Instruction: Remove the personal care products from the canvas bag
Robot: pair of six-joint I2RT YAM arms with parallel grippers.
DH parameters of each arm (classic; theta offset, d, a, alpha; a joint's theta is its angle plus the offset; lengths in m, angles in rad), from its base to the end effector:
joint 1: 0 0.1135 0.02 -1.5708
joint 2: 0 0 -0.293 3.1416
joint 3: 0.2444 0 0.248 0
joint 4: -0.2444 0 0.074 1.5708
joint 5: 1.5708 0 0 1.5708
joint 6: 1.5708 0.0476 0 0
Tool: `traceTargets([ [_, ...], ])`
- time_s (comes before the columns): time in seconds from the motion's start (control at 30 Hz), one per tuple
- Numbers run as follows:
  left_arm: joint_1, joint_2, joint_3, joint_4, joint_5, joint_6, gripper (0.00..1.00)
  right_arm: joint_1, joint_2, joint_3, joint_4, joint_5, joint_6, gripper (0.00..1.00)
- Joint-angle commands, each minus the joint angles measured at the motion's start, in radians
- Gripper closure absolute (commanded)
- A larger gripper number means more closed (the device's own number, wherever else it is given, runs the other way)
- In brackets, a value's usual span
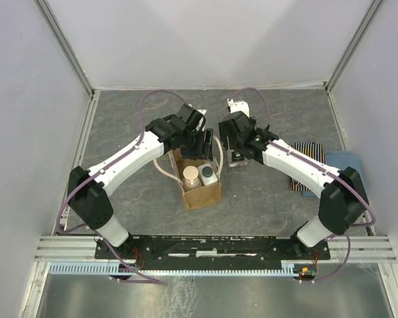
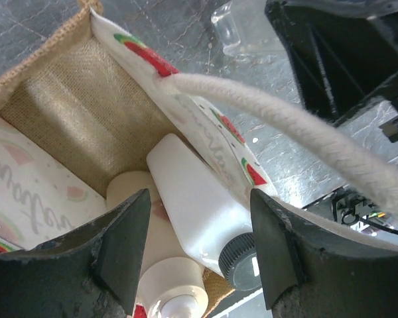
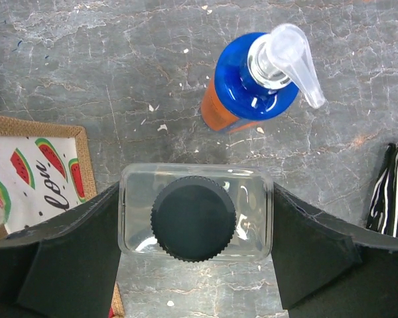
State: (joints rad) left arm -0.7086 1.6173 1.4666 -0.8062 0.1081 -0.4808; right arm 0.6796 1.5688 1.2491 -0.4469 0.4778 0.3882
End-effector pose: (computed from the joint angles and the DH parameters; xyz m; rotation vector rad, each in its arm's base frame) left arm 0.2627 -0.2319 0.3302 0.3439 2.6090 -0.5852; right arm 0.2864 0.2032 0.3072 -0.0949 2.2325 0.0150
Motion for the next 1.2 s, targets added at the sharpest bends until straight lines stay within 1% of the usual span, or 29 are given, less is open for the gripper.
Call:
traceTargets([
  [0.0, -0.003, -0.008, 0.017, -0.047, -0.001, -0.016, 0.32, -0.003, -0.104, -0.024, 0.151, 0.071, 0.022, 0.30],
  [0.07, -0.005, -0.013, 0.025, -0.070, -0.026, -0.028, 0.33, -0.003, -0.116, -0.044, 0.152, 0.077, 0.028, 0.14],
  [0.1, -0.005, -0.017, 0.031, -0.082, -0.050, -0.032, 0.33, -0.003, -0.121, -0.051, 0.151, 0.079, 0.031, 0.09],
  [0.13, -0.004, -0.020, 0.043, -0.105, -0.083, -0.038, 0.32, -0.003, -0.125, -0.057, 0.150, 0.078, 0.031, 0.06],
  [0.23, -0.004, -0.028, 0.102, -0.181, -0.189, -0.045, 0.32, -0.003, -0.133, -0.068, 0.145, 0.076, 0.033, 0.00],
  [0.3, -0.005, -0.042, 0.136, -0.219, -0.216, -0.047, 0.32, -0.002, -0.135, -0.069, 0.138, 0.071, 0.032, 0.00],
  [0.5, -0.005, -0.100, 0.233, -0.342, -0.228, -0.044, 0.32, -0.003, -0.148, -0.072, 0.126, 0.067, 0.031, 0.00],
  [0.7, -0.019, -0.095, 0.323, -0.473, -0.196, -0.040, 0.32, -0.003, -0.162, -0.079, 0.118, 0.079, 0.040, 0.00],
  [0.93, -0.057, -0.084, 0.331, -0.533, -0.202, -0.046, 0.29, -0.003, -0.210, -0.098, 0.137, 0.101, 0.037, 0.00],
  [1.07, -0.080, -0.089, 0.308, -0.524, -0.204, -0.047, 0.25, -0.003, -0.229, -0.097, 0.136, 0.123, 0.020, 0.00],
  [1.17, -0.090, -0.093, 0.276, -0.497, -0.181, -0.048, 0.25, -0.003, -0.232, -0.096, 0.132, 0.131, 0.015, 0.00],
])
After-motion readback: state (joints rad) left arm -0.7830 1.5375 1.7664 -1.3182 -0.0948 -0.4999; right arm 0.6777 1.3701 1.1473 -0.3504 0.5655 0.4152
